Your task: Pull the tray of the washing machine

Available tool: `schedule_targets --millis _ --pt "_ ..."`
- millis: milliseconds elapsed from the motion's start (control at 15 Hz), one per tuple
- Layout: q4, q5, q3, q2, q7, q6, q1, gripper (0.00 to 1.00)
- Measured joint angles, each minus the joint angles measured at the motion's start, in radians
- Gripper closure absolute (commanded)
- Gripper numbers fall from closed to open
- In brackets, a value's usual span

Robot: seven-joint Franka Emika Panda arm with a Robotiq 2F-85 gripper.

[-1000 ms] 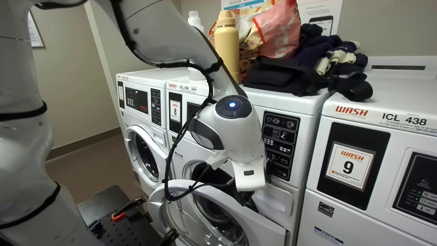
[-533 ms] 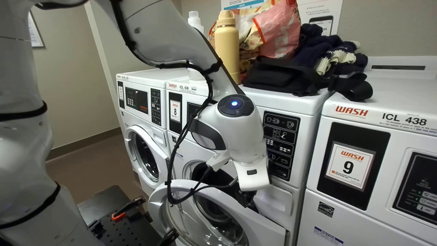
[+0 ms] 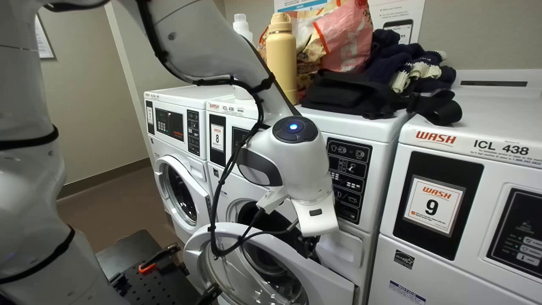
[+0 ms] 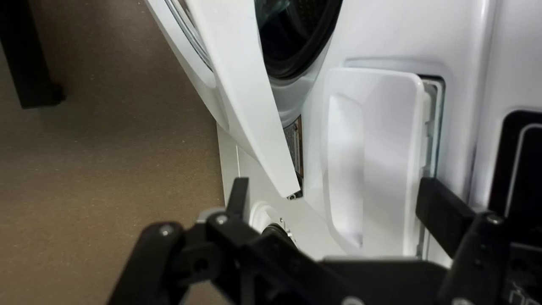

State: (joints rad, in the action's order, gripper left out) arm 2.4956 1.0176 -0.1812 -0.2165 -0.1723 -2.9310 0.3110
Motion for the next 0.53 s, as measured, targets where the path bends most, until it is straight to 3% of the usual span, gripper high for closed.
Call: schedule_targets --millis 533 --pt "0.0 -0.075 -0.001 -0.004 -0.002 0.047 0.008 0.0"
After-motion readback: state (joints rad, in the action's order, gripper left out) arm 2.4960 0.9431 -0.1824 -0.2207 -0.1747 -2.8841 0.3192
